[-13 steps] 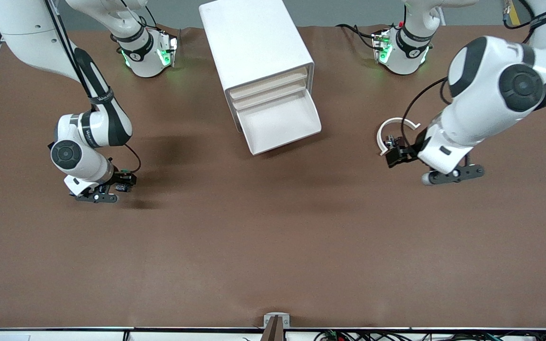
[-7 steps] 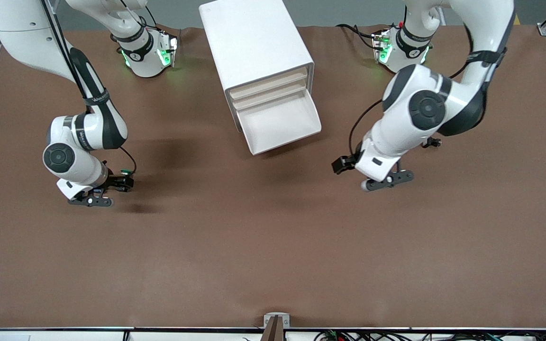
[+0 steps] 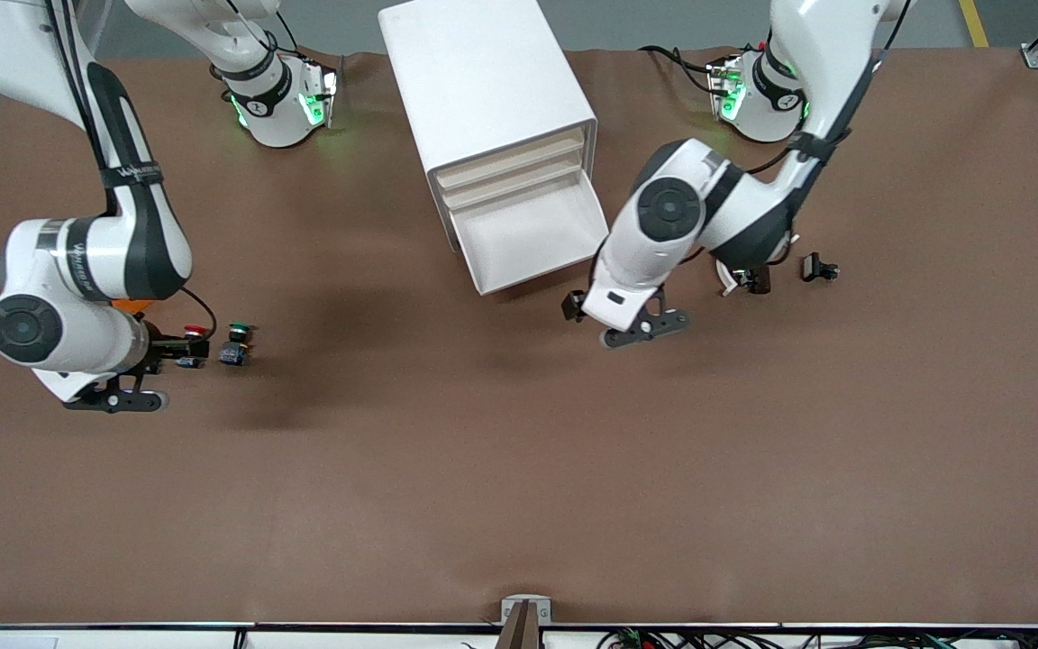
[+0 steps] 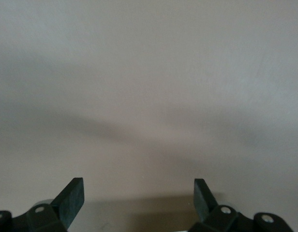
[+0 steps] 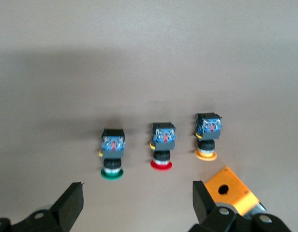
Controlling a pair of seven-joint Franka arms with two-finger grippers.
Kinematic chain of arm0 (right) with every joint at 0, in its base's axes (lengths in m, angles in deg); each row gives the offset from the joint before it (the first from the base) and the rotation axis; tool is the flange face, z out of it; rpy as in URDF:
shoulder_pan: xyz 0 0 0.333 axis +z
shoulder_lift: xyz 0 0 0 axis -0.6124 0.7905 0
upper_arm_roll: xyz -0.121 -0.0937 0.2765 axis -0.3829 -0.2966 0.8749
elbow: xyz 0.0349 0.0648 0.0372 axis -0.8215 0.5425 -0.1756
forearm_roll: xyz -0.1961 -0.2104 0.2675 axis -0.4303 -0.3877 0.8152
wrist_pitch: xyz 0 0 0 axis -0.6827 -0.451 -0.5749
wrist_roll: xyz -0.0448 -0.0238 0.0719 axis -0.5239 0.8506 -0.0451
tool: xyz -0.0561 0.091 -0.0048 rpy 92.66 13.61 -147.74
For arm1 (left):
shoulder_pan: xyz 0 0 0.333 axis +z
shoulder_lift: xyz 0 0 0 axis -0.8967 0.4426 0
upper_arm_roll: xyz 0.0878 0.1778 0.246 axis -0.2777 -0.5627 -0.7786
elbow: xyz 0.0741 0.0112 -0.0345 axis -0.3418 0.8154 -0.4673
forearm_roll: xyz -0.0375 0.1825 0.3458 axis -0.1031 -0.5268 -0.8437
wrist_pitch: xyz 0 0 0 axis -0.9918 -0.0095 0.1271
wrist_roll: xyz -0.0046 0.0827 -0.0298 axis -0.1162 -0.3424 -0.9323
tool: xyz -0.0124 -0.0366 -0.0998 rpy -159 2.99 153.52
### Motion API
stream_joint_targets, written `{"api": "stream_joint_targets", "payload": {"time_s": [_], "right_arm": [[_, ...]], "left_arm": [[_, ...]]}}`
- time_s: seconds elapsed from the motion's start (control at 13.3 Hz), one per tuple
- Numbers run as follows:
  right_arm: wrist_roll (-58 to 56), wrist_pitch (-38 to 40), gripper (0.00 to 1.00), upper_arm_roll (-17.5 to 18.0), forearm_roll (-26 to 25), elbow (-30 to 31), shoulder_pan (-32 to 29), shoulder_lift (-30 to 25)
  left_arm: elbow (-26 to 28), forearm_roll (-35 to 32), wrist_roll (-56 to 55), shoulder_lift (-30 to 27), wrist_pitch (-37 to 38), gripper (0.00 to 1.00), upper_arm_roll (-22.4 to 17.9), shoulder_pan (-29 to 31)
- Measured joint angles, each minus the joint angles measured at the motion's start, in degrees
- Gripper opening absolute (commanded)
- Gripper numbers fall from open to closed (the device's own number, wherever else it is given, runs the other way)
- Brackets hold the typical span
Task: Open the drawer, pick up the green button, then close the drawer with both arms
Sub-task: 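Raise the right gripper to rest while the left gripper reaches the drawer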
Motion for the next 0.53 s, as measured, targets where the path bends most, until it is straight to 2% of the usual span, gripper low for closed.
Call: {"api": "stream_joint_targets", "payload": {"time_s": [0.23,0.53], "right_arm": [[-3.57,9.60,1.00,-0.08,4.88,-7.31,-1.05,-2.42],[-5.66,15.81,1.00,-0.10,6.15,-12.19,-3.12,-7.95]], "left_arm": [[0.06,-0.48,-4.49,2.70,-2.94,1.00,0.00,-3.66],[0.13,-0.75,-8.95,5.02,-4.64,1.00,-0.01,-6.99]]}}
